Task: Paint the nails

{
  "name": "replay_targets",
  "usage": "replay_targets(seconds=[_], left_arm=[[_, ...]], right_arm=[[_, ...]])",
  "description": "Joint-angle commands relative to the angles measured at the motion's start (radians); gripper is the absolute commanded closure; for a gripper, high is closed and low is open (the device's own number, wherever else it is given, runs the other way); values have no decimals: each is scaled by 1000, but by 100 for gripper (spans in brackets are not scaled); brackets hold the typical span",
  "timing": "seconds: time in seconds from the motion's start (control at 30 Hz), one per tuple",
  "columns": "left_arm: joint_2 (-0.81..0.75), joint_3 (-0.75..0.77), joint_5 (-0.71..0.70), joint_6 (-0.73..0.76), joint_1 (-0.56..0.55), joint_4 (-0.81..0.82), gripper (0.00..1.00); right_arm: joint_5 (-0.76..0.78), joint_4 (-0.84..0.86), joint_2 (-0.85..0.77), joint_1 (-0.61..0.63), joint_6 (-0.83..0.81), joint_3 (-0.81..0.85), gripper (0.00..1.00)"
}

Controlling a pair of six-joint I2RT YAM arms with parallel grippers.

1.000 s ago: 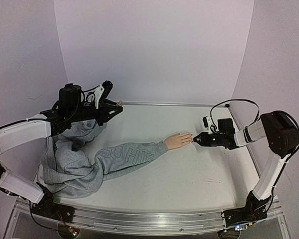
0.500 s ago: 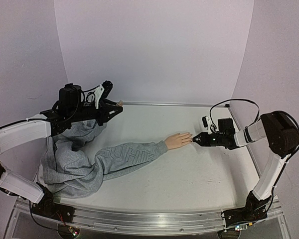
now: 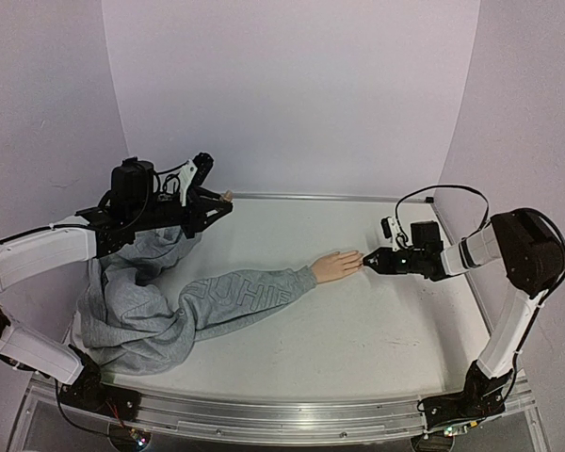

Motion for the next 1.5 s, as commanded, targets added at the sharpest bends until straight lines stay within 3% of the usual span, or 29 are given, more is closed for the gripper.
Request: replay_targets(seconds=[0.0, 1.47], left_arm=[[-27, 19, 11, -9, 6, 60, 100], [-38, 14, 7, -8, 6, 60, 100]], right_arm=[[-16, 16, 12, 6, 0, 36, 100], [35, -50, 31, 21, 0, 61, 100]])
